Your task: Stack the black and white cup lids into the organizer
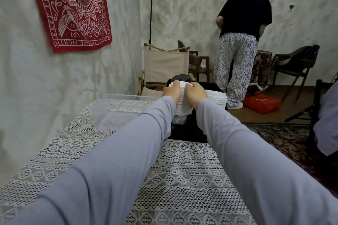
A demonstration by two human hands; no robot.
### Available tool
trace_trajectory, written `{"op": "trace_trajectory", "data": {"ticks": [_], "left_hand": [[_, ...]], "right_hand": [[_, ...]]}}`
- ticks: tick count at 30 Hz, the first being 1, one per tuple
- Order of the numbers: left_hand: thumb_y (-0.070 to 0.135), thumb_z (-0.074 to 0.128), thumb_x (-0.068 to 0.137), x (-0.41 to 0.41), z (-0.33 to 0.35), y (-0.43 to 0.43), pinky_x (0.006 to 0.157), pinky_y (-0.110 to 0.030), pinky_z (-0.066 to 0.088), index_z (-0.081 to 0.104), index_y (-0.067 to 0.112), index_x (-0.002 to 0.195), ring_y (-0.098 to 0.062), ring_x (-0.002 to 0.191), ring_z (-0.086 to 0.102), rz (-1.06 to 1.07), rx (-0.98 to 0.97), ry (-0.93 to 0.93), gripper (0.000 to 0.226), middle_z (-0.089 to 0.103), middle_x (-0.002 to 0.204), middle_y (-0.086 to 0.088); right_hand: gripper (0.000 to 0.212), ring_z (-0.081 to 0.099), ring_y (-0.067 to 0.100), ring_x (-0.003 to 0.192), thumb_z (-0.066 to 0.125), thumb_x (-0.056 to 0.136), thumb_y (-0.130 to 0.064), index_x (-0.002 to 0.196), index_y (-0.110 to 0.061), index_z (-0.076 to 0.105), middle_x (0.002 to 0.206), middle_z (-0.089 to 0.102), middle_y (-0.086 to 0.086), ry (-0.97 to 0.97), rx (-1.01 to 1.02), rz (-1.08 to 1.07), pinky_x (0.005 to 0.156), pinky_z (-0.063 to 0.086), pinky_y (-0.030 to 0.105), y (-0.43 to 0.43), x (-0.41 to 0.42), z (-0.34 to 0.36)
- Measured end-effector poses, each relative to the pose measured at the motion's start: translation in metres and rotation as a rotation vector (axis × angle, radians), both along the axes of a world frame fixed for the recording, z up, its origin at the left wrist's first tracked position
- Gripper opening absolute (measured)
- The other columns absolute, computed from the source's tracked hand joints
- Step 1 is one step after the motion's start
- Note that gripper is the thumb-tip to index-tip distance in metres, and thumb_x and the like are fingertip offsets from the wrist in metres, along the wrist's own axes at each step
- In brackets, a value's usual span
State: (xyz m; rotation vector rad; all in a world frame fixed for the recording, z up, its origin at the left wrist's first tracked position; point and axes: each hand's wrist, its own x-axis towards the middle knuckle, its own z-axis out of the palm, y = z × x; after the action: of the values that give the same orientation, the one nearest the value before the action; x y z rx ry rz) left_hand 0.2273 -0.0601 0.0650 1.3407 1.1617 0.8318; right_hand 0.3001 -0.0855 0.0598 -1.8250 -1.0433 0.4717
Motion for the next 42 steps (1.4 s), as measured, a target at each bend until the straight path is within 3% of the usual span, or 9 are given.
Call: {"op": "trace_trajectory", "data": {"ticks": [2,4,6,10,13,17,23,31,42], "left_hand": [[0.037,0.033,0.094,0.002,-0.003,0.000,0.103,-0.040,0.036,0.032,0.006,0.143,-0.035,0.120,0.046,0.001,0.020,0.022,0.058,0.047,0.136,-0.016],[0.036,0.033,0.094,0.004,-0.007,0.000,0.104,-0.041,0.036,0.034,0.004,0.141,-0.034,0.121,0.046,0.002,0.029,0.047,0.057,0.047,0.136,-0.016],[0.033,0.033,0.095,0.005,-0.008,0.001,0.105,-0.040,0.036,0.038,0.004,0.139,-0.033,0.122,0.046,0.003,0.027,0.072,0.053,0.048,0.136,-0.016],[0.022,0.030,0.099,0.004,-0.005,0.003,0.100,-0.032,0.035,0.042,-0.001,0.135,-0.030,0.123,0.046,0.000,0.066,0.168,0.044,0.048,0.137,-0.017],[0.019,0.032,0.099,0.002,-0.004,0.001,0.096,-0.031,0.037,0.041,-0.001,0.135,-0.030,0.122,0.047,-0.032,0.116,0.273,0.042,0.048,0.136,-0.018],[0.026,0.035,0.101,-0.003,-0.002,0.002,0.088,-0.031,0.039,0.042,0.002,0.135,-0.031,0.120,0.048,-0.054,0.236,0.424,0.042,0.049,0.133,-0.014],[0.007,0.038,0.096,-0.015,-0.002,0.011,0.097,-0.034,0.040,0.047,0.018,0.136,-0.027,0.120,0.050,-0.135,0.701,0.651,0.043,0.051,0.137,-0.008],[0.025,0.041,0.095,-0.027,-0.002,0.014,0.096,-0.037,0.043,0.061,0.021,0.118,-0.026,0.108,0.056,-0.447,0.823,0.815,0.031,0.060,0.117,-0.003],[0.012,0.044,0.095,-0.020,-0.019,0.026,0.106,-0.036,0.032,0.040,0.025,0.138,-0.026,0.129,0.041,-0.394,0.941,0.976,0.045,0.038,0.145,0.000]], "right_hand": [[0.040,0.050,0.030,0.113,0.031,0.100,-0.022,0.126,0.002,0.049,0.131,0.051,0.019,-0.047,-0.018,-0.016,0.079,0.031,0.029,0.000,0.002,-0.003],[0.029,0.048,0.025,0.099,0.032,0.100,-0.021,0.110,-0.002,0.052,0.120,0.055,0.019,-0.068,-0.030,-0.018,0.076,0.029,0.027,0.000,0.006,-0.006],[0.019,0.043,0.020,0.098,0.034,0.099,-0.019,0.101,-0.011,0.051,0.104,0.054,0.011,-0.073,-0.025,-0.003,0.079,0.030,0.027,0.000,0.007,-0.009],[0.040,0.041,0.028,0.130,0.033,0.100,-0.017,0.139,-0.009,0.040,0.142,0.044,0.011,-0.147,-0.015,0.033,0.101,0.032,0.030,-0.005,0.004,-0.013],[0.034,0.051,0.033,0.118,0.032,0.101,-0.015,0.124,-0.003,0.055,0.126,0.056,0.018,-0.299,-0.055,0.017,0.087,0.039,0.030,-0.008,0.002,-0.012],[0.033,0.054,0.033,0.111,0.033,0.102,-0.016,0.116,0.000,0.058,0.119,0.060,0.018,-0.419,-0.096,-0.003,0.078,0.037,0.029,-0.008,0.003,-0.013],[0.031,0.052,0.033,0.111,0.033,0.101,-0.012,0.115,0.000,0.057,0.120,0.055,0.017,-0.537,-0.121,0.024,0.082,0.037,0.030,-0.005,0.006,-0.012],[0.027,0.054,0.033,0.110,0.039,0.098,-0.012,0.121,-0.005,0.053,0.118,0.060,0.016,-0.736,-0.262,0.043,0.076,0.035,0.030,-0.005,0.009,-0.005],[0.035,0.054,0.033,0.113,0.038,0.093,-0.004,0.126,-0.007,0.048,0.123,0.057,0.015,-0.945,-0.377,0.057,0.085,0.041,0.035,-0.007,0.001,-0.008]]}}
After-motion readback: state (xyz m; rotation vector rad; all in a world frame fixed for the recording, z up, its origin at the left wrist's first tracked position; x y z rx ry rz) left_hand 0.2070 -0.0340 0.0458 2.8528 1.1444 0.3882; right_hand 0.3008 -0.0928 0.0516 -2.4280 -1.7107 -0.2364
